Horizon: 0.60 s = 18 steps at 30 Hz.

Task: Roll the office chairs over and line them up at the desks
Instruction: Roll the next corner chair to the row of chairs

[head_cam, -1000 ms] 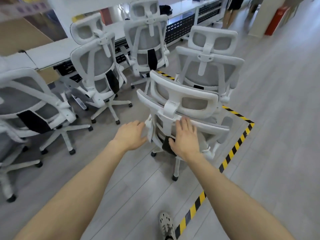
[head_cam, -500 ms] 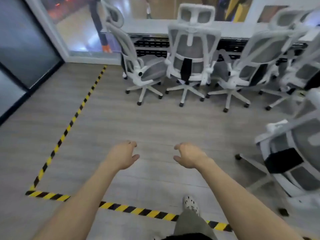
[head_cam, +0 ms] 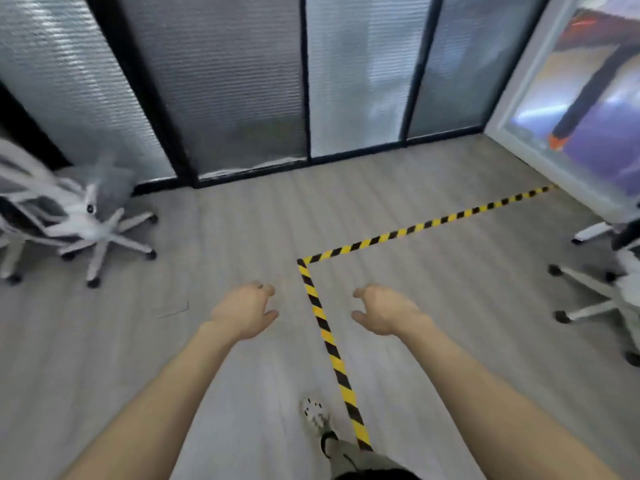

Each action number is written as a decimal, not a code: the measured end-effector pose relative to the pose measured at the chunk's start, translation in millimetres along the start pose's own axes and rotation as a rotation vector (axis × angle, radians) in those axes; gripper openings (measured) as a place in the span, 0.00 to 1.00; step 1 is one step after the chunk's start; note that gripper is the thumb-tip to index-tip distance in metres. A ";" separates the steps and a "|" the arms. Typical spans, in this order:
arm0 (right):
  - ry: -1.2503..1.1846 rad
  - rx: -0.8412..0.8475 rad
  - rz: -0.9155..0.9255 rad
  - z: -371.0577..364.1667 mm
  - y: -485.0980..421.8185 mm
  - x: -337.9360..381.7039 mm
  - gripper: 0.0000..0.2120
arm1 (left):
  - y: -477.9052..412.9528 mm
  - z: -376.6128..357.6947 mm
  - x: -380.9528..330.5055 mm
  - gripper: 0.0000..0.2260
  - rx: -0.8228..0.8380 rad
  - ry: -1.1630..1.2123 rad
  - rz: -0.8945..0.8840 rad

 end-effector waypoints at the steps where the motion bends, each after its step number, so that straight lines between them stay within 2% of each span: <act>1: 0.023 0.010 0.045 6.4 -31.0 28.8 0.26 | -5.9 -3.8 39.1 0.25 0.009 0.011 0.064; 5: 0.140 0.074 0.245 19.1 -138.7 154.8 0.24 | -1.9 -12.2 182.2 0.25 0.043 0.067 0.285; 11: 0.313 0.089 0.528 16.8 -242.0 359.3 0.24 | 48.6 -56.2 366.5 0.26 0.105 0.142 0.604; 14: 0.370 0.059 0.640 9.0 -283.8 463.0 0.24 | 69.3 -84.5 447.2 0.25 0.132 0.140 0.704; 18: 0.414 0.029 0.723 -2.9 -336.7 597.2 0.22 | 76.2 -111.8 562.7 0.25 0.119 0.106 0.750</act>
Point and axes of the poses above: each hand's wrist, its own y-axis away from the middle knuckle, its own z-axis out of the back of the hand, x = y × z, the point moved 10 cm from there along -y, towards the middle knuckle, and after that the axes turned 9 degrees about -y, right-handed, at the moved point
